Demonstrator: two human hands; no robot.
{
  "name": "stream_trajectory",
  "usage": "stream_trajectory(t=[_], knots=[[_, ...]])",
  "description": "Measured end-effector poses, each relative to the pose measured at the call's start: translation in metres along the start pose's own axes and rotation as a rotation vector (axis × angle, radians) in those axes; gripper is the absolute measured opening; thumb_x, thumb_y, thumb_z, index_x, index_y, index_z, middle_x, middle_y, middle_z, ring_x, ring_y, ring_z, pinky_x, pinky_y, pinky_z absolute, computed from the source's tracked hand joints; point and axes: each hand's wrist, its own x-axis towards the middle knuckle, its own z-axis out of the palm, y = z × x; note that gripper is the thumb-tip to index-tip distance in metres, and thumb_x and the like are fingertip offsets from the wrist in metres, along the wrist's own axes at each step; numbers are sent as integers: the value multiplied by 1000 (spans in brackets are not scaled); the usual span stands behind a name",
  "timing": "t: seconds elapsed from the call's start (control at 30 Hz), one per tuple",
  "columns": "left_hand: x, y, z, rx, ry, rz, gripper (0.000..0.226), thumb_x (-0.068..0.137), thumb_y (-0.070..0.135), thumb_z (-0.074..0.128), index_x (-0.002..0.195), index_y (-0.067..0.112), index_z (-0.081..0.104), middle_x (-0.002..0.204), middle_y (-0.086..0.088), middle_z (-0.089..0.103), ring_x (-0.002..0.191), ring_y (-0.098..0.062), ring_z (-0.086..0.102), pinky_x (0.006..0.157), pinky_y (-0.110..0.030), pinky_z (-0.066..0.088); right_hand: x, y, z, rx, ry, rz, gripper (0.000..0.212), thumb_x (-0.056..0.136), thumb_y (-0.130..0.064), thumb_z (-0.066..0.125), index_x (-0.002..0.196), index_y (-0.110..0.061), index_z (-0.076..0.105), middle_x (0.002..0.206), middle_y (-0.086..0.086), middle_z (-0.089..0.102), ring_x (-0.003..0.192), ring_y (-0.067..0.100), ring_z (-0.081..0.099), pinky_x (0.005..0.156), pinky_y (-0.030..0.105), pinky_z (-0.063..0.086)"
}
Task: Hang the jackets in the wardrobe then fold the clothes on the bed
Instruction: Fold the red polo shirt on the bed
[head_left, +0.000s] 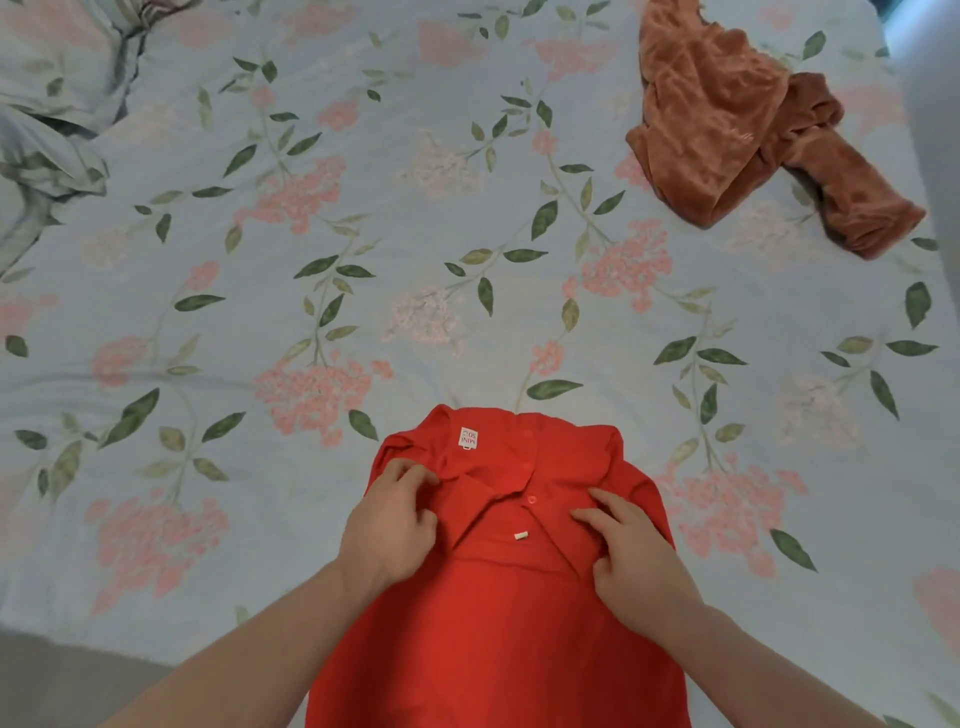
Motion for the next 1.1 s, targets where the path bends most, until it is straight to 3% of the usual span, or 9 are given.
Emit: stream_trajectory(t=[0.1, 0.23, 0.4, 0.57, 0.67, 0.77, 0.87, 0.97, 1.1], knots=[[0, 16, 6, -83, 23, -186, 46, 83, 44, 66, 125, 29, 52, 120, 9, 55, 103, -16, 62, 86, -34, 52, -4, -11, 6, 32, -12, 36, 71, 89, -15, 54, 155, -37, 38, 168, -12, 15, 154, 12, 15, 123, 28, 22], [3, 12, 23, -3, -167, -336, 60, 83, 57, 69, 126, 23, 47, 114, 3, 65, 105, -24, 66, 90, -37, 53, -5, -15, 21, -13, -121, 101, 73, 98, -33, 52, 161, -40, 18, 171, -9, -1, 157, 19, 4, 126, 41, 24], [8, 7, 32, -68, -197, -444, 46, 85, 57, 71, 110, 23, 54, 108, 3, 67, 104, -23, 65, 86, -32, 50, -4, -18, 30, 19, -128, 133, 72, 99, -36, 53, 162, -38, 18, 171, -9, -3, 158, 20, 1, 126, 43, 24], [11, 2, 33, -190, -155, -449, 17, 88, 36, 75, 85, 22, 66, 82, 7, 70, 81, -16, 68, 75, -28, 53, -5, -11, 28, 45, -148, 105, 74, 97, -33, 55, 161, -41, 19, 170, -14, -3, 158, 16, -1, 125, 36, 24], [5, -1, 32, -199, -67, -399, 15, 91, 28, 72, 80, 21, 65, 74, 9, 67, 71, -9, 63, 68, -27, 46, -6, -7, 25, 93, -154, 102, 71, 97, -31, 58, 159, -42, 26, 170, -18, 3, 157, 11, 2, 125, 33, 21], [-11, -5, 28, -189, -29, -411, 16, 93, 30, 68, 79, 23, 62, 76, 8, 68, 73, -8, 62, 68, -28, 43, -15, -1, 24, 132, -137, 112, 69, 96, -29, 60, 157, -41, 31, 168, -20, 11, 156, 10, 10, 124, 32, 22], [-37, -18, 25, -183, -33, -456, 16, 92, 31, 68, 80, 23, 62, 78, 7, 68, 75, -10, 63, 70, -30, 45, -37, 4, 31, 210, -92, 165, 68, 95, -26, 62, 155, -43, 37, 163, -28, 18, 150, 6, 28, 119, 30, 33], [-74, -39, 21, -186, 33, -487, 14, 86, 29, 74, 91, 25, 61, 99, 4, 64, 86, -15, 62, 85, -34, 50, -68, 7, 47, 280, 2, 246, 64, 91, -21, 66, 148, -43, 46, 155, -31, 28, 142, 3, 39, 114, 31, 40], [-129, -72, 22, -216, 34, -669, 39, 81, 25, 77, 112, 20, 54, 116, -4, 52, 94, -25, 62, 91, -42, 51, -112, 17, 75, 406, 177, 426, 67, 81, -6, 74, 141, -32, 56, 147, -11, 45, 135, 19, 49, 112, 39, 41]])
